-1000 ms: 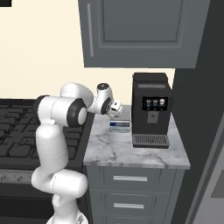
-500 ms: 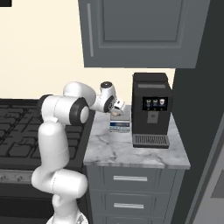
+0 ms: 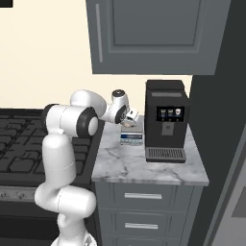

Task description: Take the steak from the fridge and place it on the digital scale on the counter by the fridge. Wait a few seconds for a reading, then move it to the plate on the dining counter.

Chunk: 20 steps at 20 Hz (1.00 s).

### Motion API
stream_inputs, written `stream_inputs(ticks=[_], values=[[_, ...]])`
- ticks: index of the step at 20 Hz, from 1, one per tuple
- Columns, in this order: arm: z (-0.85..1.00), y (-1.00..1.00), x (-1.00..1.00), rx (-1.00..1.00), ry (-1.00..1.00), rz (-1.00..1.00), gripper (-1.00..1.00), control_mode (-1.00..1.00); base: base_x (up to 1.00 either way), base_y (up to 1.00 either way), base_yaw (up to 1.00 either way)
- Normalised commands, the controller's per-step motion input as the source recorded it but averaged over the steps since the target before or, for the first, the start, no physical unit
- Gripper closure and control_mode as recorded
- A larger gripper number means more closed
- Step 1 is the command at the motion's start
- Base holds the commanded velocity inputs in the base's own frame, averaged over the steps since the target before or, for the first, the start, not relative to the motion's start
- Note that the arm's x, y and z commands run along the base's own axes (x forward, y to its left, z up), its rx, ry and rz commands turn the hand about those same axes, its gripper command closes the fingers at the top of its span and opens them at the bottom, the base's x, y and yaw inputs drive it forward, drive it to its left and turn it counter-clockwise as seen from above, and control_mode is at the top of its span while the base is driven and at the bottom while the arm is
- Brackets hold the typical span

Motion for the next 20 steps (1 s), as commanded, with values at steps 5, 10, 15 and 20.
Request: stream_inputs(ticks=[5,10,15,20], values=[[0.00,0.00,0.00,0.00,0.00,0.00,-1.00,-1.00,0.00,0.00,0.00],[0.00,0.00,0.00,0.00,0.00,0.00,-1.00,-1.00,0.00,0.00,0.00],[0.00,0.00,0.00,0.00,0.00,0.00,-1.00,-1.00,0.00,0.00,0.00],[0.00,0.00,0.00,0.00,0.01,0.00,-1.00,-1.00,0.00,0.00,0.00]])
